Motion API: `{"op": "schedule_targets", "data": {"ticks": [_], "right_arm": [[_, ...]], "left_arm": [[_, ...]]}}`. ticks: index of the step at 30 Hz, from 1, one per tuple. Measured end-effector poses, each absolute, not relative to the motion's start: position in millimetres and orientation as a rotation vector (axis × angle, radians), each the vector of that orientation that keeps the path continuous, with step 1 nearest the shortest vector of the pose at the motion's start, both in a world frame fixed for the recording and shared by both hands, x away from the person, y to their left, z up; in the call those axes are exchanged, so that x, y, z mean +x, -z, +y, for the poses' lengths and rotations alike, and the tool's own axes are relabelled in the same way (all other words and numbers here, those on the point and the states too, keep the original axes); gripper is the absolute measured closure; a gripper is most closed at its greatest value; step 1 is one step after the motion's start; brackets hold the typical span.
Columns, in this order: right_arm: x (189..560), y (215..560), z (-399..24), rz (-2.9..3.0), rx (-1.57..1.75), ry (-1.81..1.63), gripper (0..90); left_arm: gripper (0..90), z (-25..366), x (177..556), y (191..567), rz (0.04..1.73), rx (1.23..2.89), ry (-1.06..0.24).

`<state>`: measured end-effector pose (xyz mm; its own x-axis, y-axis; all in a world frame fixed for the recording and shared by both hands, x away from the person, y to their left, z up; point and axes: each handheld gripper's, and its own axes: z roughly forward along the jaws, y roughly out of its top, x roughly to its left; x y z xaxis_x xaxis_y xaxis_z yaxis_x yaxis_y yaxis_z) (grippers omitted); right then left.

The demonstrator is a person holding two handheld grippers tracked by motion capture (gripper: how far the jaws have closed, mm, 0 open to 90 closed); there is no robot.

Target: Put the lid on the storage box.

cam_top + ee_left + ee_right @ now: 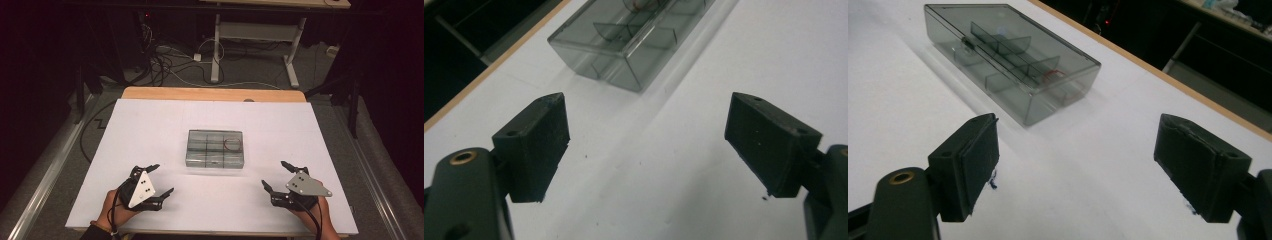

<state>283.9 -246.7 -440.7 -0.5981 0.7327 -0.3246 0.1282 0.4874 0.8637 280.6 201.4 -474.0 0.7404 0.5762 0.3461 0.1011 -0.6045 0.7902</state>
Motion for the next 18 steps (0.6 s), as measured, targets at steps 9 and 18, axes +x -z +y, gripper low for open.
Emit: {"op": "schedule_targets", "data": {"ticks": [9,18], "right_arm": [[283,463,-269,2.035,0.818,-1.1,18.6],[279,469,-272,2.026,0.833,-1.105,18.6]], "left_arm": [[17.5,222,276,489,0.612,2.136,-0.68],[17.5,224,273,489,0.634,2.126,-0.669]]}}
